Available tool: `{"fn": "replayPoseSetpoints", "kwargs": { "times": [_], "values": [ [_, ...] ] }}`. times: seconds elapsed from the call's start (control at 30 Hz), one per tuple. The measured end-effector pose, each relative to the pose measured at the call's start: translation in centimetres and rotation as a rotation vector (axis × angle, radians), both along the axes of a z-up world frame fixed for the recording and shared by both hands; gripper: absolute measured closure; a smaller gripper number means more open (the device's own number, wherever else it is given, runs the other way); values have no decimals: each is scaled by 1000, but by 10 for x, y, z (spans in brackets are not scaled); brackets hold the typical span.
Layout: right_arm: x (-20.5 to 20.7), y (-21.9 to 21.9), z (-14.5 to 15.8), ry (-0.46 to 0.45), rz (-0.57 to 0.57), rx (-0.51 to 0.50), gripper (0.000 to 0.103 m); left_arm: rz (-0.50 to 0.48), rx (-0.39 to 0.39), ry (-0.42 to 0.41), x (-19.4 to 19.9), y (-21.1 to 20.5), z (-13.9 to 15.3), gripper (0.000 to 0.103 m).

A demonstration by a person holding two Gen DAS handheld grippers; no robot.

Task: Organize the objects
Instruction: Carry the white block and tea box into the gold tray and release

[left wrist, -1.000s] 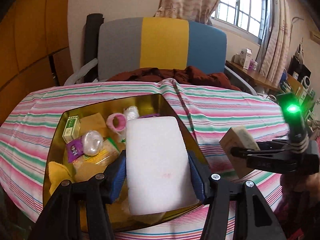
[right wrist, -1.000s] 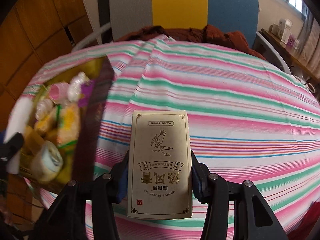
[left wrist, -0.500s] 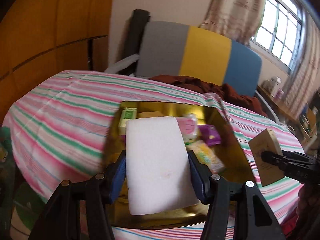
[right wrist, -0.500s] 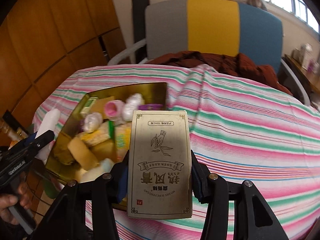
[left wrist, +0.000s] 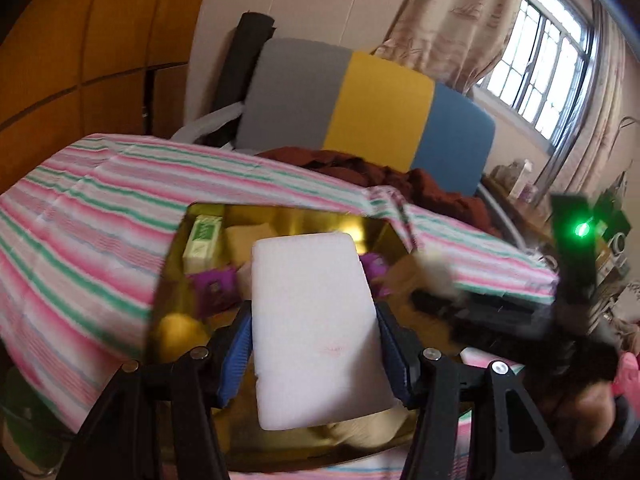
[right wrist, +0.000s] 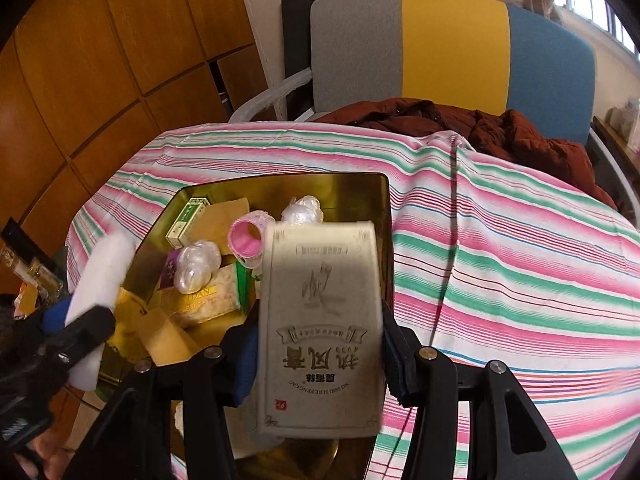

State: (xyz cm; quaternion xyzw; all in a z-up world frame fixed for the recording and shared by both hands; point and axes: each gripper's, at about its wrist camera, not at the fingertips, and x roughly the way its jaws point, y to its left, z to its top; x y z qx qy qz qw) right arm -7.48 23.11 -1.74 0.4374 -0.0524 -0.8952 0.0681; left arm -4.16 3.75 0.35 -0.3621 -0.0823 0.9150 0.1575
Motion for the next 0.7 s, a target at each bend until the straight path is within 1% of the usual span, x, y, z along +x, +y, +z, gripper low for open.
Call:
{"fn": "replayPoseSetpoints", "kwargs": {
  "times": [0.03,0.1,0.2,0.27,0.33,0.37,0.43,0.57,0.63,0.7],
  "values": [
    [1,2,-3,-7,-8,-1,48,-2,3,3,-3,4,1,43],
    [3,3,-6,-14,-17,6,45,-5,19,-17,-13,10,-1,43],
    [9,6,-8,-14,-23,13,45,7,47,-57,-27,18,-6,42],
    [14,9,-6,-5,-28,12,44,14,65,-82,-36,22,-11,39],
    [17,10,-5,2,-34,14,43,21,62,-105,-43,24,-16,29],
    [19,10,-4,5,-36,14,43,22,64,-110,-44,25,-18,28],
    [24,10,-2,14,-38,20,43,17,64,-119,-46,25,-23,23],
    [34,6,3,43,-27,43,43,41,56,-135,-42,18,-27,22],
    [38,2,3,53,0,35,43,53,36,-122,-36,12,-25,22],
    [37,-5,0,47,25,48,44,67,22,-114,-31,7,-23,22]
  ]
}}
